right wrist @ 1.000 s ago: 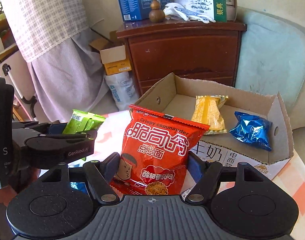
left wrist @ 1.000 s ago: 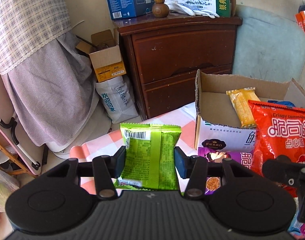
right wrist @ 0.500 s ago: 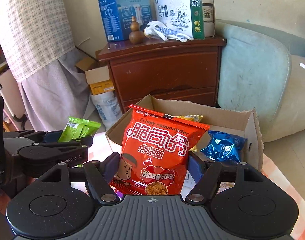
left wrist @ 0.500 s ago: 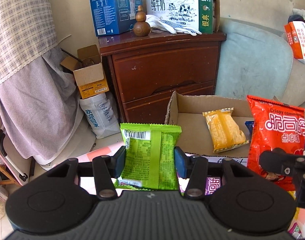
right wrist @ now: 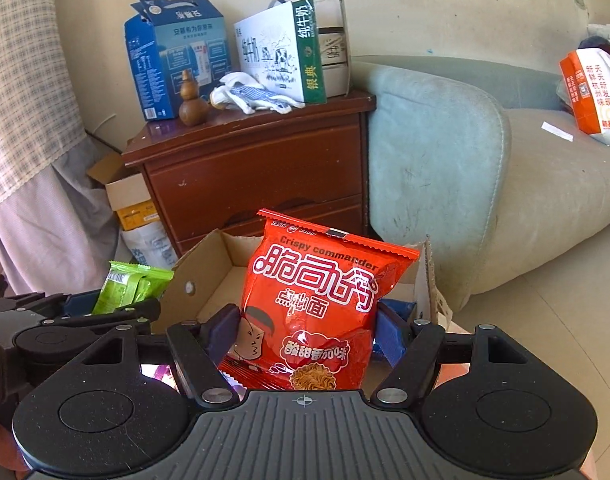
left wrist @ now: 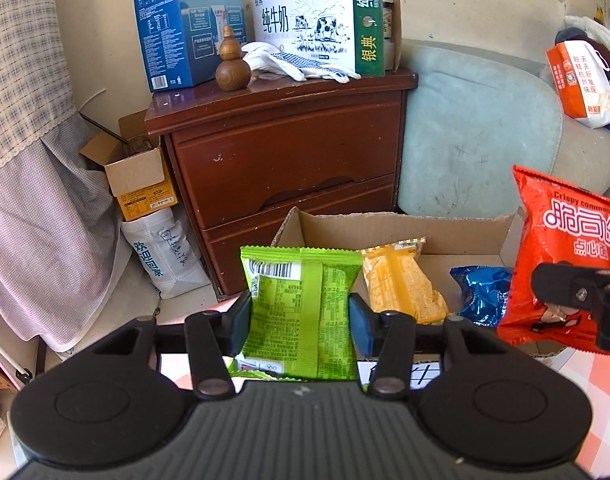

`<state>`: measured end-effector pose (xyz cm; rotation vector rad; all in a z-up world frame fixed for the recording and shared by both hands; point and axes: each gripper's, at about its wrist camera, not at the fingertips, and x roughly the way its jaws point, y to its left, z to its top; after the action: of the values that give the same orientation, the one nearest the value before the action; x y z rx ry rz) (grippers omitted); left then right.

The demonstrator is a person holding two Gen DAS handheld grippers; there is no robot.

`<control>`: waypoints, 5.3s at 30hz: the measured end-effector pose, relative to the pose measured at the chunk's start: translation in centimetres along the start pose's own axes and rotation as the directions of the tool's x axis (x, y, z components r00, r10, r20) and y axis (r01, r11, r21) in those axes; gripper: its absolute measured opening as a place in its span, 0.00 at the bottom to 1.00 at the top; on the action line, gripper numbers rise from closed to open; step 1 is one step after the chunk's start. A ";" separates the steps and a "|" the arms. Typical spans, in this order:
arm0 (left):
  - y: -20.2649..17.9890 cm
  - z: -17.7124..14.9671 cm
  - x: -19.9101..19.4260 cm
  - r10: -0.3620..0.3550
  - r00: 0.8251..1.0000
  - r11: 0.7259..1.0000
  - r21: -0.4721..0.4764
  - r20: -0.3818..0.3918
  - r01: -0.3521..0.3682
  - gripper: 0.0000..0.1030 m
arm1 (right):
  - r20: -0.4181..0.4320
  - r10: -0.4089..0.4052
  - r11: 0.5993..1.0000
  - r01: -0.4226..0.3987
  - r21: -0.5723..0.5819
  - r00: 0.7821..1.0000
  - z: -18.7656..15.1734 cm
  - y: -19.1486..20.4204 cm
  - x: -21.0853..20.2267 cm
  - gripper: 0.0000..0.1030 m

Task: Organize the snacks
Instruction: 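Lower green packet and red bag into the milk box and open both tools, then close left tool on blue foil bag while right tool closes on silver foil bag, then lift both held bags and carry them over the milk box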

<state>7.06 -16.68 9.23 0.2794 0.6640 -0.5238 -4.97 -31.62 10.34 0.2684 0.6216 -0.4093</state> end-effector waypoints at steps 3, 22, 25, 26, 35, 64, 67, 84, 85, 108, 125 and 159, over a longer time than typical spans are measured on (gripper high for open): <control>-0.8 0.3 0.7 -0.001 1.000 1.000 0.010 -0.005 0.001 0.47 | -0.009 -0.013 0.999 0.013 0.029 1.000 0.2 -0.8 0.6 0.70; -2.1 0.2 2.7 0.070 0.996 0.995 0.069 -0.049 -0.067 0.84 | -0.096 -0.020 0.980 0.038 0.195 0.995 0.1 -2.9 3.8 0.80; -1.8 -0.2 2.1 0.076 0.995 0.994 0.078 -0.070 -0.070 0.85 | -0.103 -0.004 0.986 0.021 0.165 0.995 -0.1 -2.3 3.2 0.81; -1.7 -0.3 1.8 0.080 0.994 0.994 0.081 -0.073 -0.074 0.86 | -0.104 0.002 0.988 0.014 0.156 0.995 -0.1 -2.1 3.0 0.81; -1.2 -2.2 -0.6 0.089 0.992 0.991 0.110 -0.094 -0.079 0.91 | -0.114 0.038 0.998 -0.031 0.058 0.993 -1.2 0.1 1.2 0.85; 8.6 -10.9 -7.6 0.063 0.975 0.990 -0.113 -0.212 -0.088 0.92 | -0.263 0.100 0.991 -0.118 -0.056 0.960 -7.0 -0.7 -3.5 0.85; 9.4 -11.6 -7.4 0.037 0.973 0.985 -0.157 -0.227 -0.074 0.92 | -0.281 0.121 0.988 -0.142 -0.053 0.952 -7.8 -0.9 -4.1 0.85; 7.0 -13.1 -4.1 0.001 0.961 0.999 -0.046 -0.275 -0.014 0.92 | -0.382 0.143 0.950 -0.235 -0.204 0.913 -10.0 3.2 0.1 0.85; 6.9 -13.1 -4.0 0.000 0.961 0.999 -0.041 -0.275 -0.012 0.92 | -0.385 0.140 0.949 -0.235 -0.211 0.912 -10.0 3.4 0.4 0.85; 7.2 -13.8 -1.4 -0.009 0.953 0.996 -0.084 -0.302 -0.017 0.62 | -0.431 0.076 0.898 -0.250 -0.363 0.899 -11.8 6.8 3.5 0.54; 6.7 -12.7 -5.0 0.061 0.980 0.997 -0.026 -0.188 -0.067 0.53 | -0.361 0.150 0.893 -0.282 -0.350 0.921 -10.3 6.7 0.2 0.54; 1.5 -4.5 -7.6 0.029 0.996 0.992 0.122 0.082 -0.039 0.53 | -0.107 0.194 0.958 -0.212 -0.192 0.975 -2.8 2.4 -2.8 0.54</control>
<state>0.53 -10.80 10.86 0.3837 0.5493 -0.5416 -7.42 -27.70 10.15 0.1540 0.7089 -0.1351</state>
